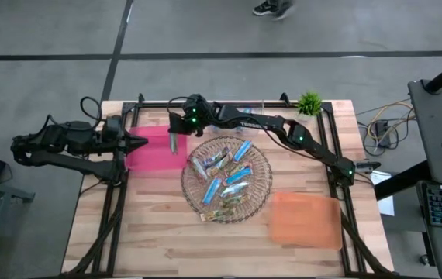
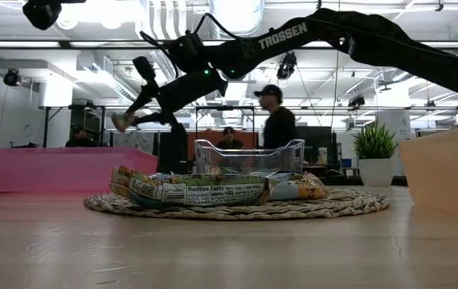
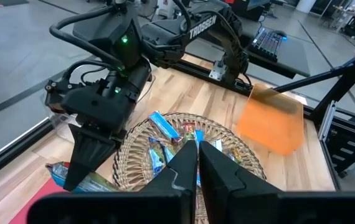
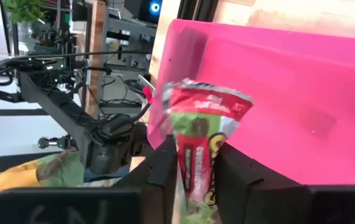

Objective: Pick and place Granola Bars by type
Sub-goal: Put the red granola bar into the red bin

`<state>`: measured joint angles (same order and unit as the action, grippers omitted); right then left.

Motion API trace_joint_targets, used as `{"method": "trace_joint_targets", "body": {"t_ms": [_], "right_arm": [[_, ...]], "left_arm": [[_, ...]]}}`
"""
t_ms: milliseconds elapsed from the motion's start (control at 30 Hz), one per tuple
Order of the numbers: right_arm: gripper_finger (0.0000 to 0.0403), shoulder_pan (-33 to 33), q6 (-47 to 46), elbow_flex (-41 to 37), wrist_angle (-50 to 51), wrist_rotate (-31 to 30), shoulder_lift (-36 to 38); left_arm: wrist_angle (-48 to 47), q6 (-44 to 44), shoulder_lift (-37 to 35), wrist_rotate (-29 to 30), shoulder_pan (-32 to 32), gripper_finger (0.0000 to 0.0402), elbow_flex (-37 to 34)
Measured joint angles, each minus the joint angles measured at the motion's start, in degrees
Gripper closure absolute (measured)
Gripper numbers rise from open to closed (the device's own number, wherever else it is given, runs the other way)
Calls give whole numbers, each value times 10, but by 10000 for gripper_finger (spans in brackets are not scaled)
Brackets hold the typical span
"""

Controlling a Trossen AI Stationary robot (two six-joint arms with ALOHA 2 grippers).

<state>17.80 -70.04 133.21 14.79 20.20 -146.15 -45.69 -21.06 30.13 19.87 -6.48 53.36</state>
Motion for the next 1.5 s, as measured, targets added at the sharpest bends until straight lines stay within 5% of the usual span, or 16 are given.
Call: {"method": "trace_joint_targets", "body": {"t_ms": [367, 1500], "right_arm": [[248, 0, -16, -1, 0, -5, 0], [211, 0, 8, -2, 25, -8, 0]], "left_arm": [[0, 0, 0, 0, 0, 401, 0], [2, -2, 0, 0, 0, 401, 0]]}}
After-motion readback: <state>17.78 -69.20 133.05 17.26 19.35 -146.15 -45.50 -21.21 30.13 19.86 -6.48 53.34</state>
